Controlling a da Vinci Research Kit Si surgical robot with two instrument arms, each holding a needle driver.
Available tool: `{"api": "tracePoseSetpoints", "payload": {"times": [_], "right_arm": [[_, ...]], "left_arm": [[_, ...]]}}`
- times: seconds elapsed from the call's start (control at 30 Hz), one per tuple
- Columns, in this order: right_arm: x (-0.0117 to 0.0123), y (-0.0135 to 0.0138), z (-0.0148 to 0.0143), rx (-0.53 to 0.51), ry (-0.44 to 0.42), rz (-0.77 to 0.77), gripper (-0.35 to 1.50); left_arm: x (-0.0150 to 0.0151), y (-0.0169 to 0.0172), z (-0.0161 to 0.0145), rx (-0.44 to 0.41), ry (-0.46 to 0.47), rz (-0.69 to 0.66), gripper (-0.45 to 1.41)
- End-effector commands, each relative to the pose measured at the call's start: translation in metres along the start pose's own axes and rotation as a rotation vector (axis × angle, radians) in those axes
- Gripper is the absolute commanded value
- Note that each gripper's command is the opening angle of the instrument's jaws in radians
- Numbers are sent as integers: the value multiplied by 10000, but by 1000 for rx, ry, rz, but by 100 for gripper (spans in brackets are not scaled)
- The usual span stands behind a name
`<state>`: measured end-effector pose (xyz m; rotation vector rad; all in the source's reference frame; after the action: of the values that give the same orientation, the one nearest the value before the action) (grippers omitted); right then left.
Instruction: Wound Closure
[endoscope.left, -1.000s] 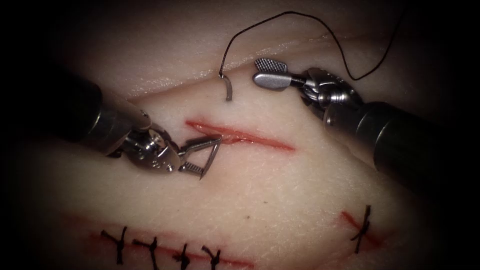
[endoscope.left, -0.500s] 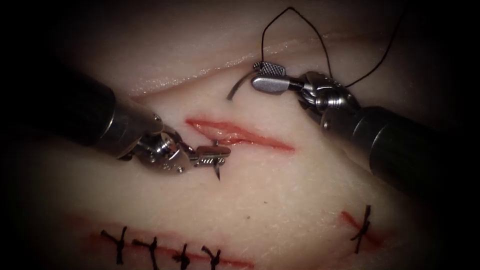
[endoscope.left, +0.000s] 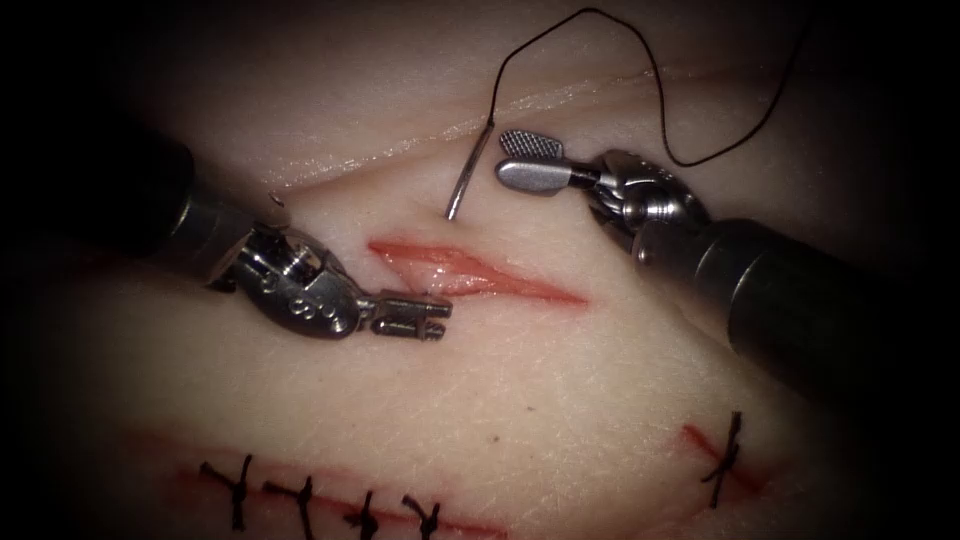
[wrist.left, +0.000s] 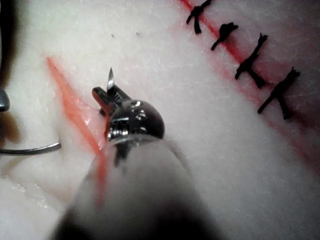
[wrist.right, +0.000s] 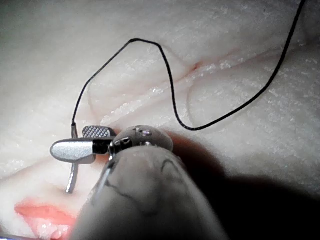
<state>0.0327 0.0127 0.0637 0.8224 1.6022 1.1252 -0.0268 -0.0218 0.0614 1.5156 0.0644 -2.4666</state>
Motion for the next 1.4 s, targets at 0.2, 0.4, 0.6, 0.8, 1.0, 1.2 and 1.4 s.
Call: {"api": "tracePoseSetpoints", "payload": {"times": [0.2, 0.4, 0.6, 0.8, 1.0, 1.2, 1.4], "right_arm": [[-9, 6, 7, 6, 1, 16, 103], [-8, 1, -4, -1, -30, 19, 99], [-11, -6, -15, -8, -58, 19, 98], [-22, -34, -15, -32, -131, -31, 96], [-20, -65, -14, -37, -182, -138, 10], [-7, -83, -11, -42, -218, -193, -30], [-1, -83, -10, -113, -281, -280, -30]], "left_arm": [[12, 11, -4, -60, 152, -258, -45], [34, 14, -12, -110, 207, -383, -45], [61, 19, -20, -154, 224, -503, -45], [92, 18, -32, -181, 266, -625, -45], [109, 11, -44, -173, 280, -670, -45], [123, 17, -50, -182, 281, -695, -45], [135, 25, -53, -188, 281, -728, -45]]}}
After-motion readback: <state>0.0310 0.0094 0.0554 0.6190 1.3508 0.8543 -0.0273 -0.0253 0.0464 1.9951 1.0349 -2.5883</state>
